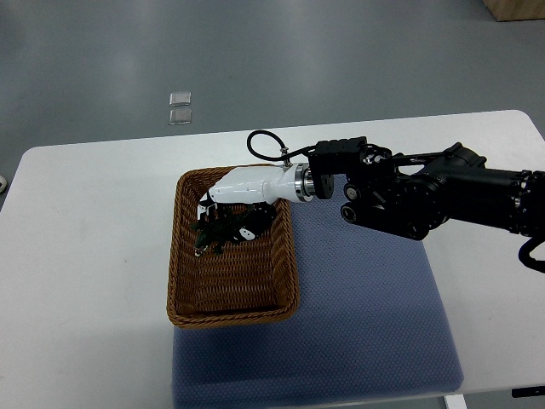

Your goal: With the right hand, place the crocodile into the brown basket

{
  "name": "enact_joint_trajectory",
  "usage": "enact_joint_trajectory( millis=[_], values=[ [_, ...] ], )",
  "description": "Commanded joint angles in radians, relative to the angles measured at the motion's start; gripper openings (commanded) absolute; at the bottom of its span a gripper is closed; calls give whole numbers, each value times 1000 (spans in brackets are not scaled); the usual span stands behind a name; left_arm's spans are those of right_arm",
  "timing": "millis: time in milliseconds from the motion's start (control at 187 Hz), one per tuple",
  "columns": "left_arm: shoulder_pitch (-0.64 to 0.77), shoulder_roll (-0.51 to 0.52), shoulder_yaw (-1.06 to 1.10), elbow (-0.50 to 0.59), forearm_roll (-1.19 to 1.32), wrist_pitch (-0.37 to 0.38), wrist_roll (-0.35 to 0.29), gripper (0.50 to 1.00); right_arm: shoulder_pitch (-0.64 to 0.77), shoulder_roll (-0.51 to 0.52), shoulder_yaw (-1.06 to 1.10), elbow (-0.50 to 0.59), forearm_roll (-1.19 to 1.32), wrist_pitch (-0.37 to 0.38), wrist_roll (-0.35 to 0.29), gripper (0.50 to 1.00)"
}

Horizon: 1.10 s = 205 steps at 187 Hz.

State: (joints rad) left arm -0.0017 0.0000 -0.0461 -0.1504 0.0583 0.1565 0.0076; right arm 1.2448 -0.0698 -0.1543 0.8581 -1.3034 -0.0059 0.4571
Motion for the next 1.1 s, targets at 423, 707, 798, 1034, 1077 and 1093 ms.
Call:
enact_joint_trajectory(
  millis=[423, 707, 798, 1034, 1077, 1093],
  values=[
    [0, 0, 2, 0, 0, 0, 0, 1000, -4, -128, 180, 1, 256, 116, -8, 915],
    [0, 0, 2, 0, 2, 0, 0, 1000, -153, -295, 496, -18, 766, 331, -261, 919],
    [0, 0, 3, 0, 0, 0, 0, 1000, -228, -308, 579, -36, 878, 349, -294, 921],
    [0, 0, 3, 0, 0, 0, 0, 1000, -343, -309, 650, -85, 1121, 349, -321, 921],
    [0, 0, 3, 0, 0, 0, 0, 1000, -352, -309, 650, -93, 1170, 351, -327, 921],
    [0, 0, 3, 0, 0, 0, 0, 1000, -357, -312, 650, -94, 1194, 351, -331, 921]
  ],
)
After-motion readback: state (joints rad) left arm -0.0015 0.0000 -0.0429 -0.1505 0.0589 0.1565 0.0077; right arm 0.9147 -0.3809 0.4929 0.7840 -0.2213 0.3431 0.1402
